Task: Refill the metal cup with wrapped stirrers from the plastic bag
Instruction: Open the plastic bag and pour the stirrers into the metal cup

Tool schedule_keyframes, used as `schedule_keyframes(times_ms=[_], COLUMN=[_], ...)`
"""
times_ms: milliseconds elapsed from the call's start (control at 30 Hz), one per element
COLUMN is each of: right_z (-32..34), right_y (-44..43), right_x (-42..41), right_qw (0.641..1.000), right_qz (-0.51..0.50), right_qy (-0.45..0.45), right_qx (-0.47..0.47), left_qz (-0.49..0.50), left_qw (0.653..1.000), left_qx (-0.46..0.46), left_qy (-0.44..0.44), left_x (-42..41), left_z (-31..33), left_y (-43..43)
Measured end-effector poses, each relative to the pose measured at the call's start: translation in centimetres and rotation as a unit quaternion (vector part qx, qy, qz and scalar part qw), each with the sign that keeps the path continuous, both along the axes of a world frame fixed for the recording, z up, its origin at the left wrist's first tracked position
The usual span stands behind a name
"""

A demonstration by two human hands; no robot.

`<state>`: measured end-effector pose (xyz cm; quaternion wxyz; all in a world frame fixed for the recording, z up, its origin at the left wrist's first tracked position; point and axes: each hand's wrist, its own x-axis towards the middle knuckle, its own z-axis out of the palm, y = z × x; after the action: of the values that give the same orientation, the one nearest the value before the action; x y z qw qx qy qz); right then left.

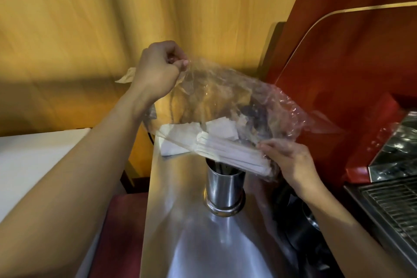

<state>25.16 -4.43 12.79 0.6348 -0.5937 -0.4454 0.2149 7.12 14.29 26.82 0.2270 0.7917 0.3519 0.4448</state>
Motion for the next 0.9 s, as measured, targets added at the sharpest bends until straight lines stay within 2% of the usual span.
schedule_keyframes(times_ms=[100, 267, 500, 633, 833, 900], right_z=[1.1, 3.3, 5.9, 6.8, 7.6, 7.8], right_y=[-0.4, -1.9, -3.2, -3.0, -3.1, -3.4], right_x=[1.2, 2.8, 3.8, 3.9, 3.8, 3.9], right_qw=[0.994, 0.987, 0.989, 0.991, 0.992, 0.993], right_qz=[-0.078, -0.122, -0.14, -0.137, -0.111, -0.107], right_qy=[0.068, 0.097, 0.041, 0.011, -0.032, -0.033], right_qx=[0.022, 0.03, 0.025, 0.004, -0.043, -0.044], left_qz=[-0.022, -0.053, -0.103, -0.13, -0.142, -0.15], left_qw=[1.0, 0.998, 0.994, 0.988, 0.979, 0.979], left_qx=[-0.004, -0.012, -0.027, -0.065, -0.07, -0.081], left_qy=[-0.02, -0.021, 0.008, 0.055, 0.126, 0.111], left_x=[0.2, 0.5, -0.9, -1.6, -2.5, -2.5], left_z=[0.5, 0.4, -0.2, -1.2, -4.2, -4.5], left_y=[-0.4, -0.7, -0.2, 0.1, 0.3, 0.2])
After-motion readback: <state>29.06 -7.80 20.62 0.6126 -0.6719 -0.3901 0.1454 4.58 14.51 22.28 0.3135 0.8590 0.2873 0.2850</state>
